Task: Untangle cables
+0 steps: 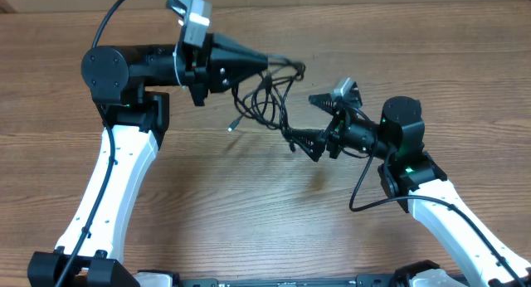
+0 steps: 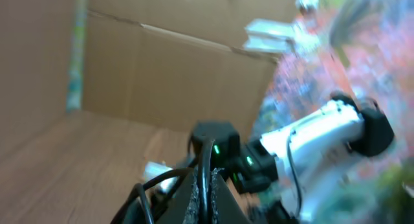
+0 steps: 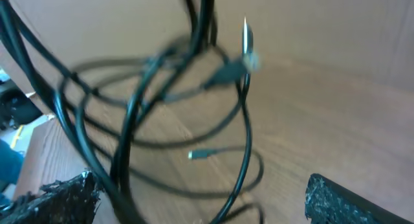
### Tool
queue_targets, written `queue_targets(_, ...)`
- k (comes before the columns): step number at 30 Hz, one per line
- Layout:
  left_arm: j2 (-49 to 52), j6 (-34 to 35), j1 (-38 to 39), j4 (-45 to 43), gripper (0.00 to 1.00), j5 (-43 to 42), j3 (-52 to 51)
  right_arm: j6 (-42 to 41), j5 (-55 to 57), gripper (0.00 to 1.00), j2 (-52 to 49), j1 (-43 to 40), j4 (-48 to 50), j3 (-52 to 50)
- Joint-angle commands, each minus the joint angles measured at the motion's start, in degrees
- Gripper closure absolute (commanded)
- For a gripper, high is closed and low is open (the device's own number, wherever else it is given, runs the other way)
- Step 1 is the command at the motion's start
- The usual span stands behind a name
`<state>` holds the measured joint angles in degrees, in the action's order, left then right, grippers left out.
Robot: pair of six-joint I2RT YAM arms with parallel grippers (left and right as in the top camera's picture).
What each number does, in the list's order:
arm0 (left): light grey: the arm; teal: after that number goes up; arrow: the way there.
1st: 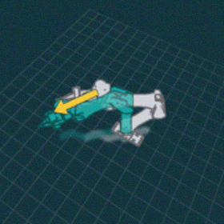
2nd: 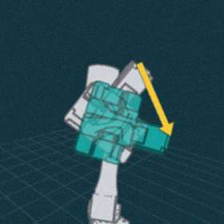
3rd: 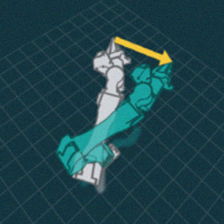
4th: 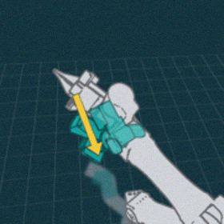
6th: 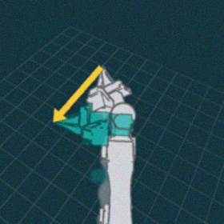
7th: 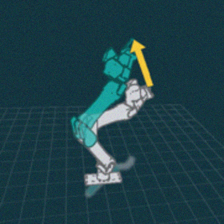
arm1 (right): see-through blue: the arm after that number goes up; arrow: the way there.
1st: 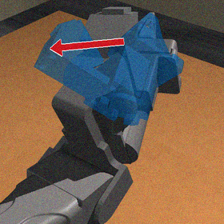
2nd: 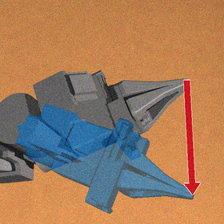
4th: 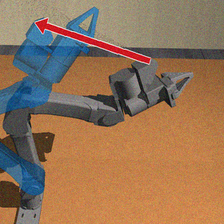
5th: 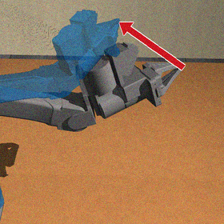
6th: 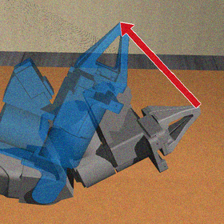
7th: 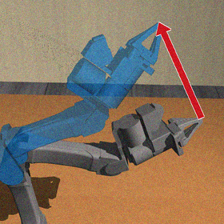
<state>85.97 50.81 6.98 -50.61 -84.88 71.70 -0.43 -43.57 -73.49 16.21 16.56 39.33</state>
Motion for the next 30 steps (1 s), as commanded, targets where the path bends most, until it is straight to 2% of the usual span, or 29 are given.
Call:
queue_targets(1,-1.3,-2.4,-0.1,0.5,0.96,-5.6,1.1,0.5,-1.1,0.00,0.7,0.1,3.8,0.8)
queue_targets(8,-1.3,-3.3,1.7,0.9,0.96,-5.6,1.1,-2.0,0.9,0.00,0.7,0.1,11.0,0.8)
queue_targets(10,-1.0,-3.7,2.5,0.9,0.96,-5.6,1.1,-4.3,3.4,0.00,0.7,0.1,11.7,0.8)
queue_targets(18,-0.2,-4.6,4.7,1.1,0.96,-5.6,1.1,-4.3,4.9,0.00,0.7,0.1,13.0,0.8)
queue_targets(30,0.1,-4.5,4.7,1.1,0.96,-4.8,1.1,-4.3,4.9,0.00,0.7,0.1,6.9,0.8)
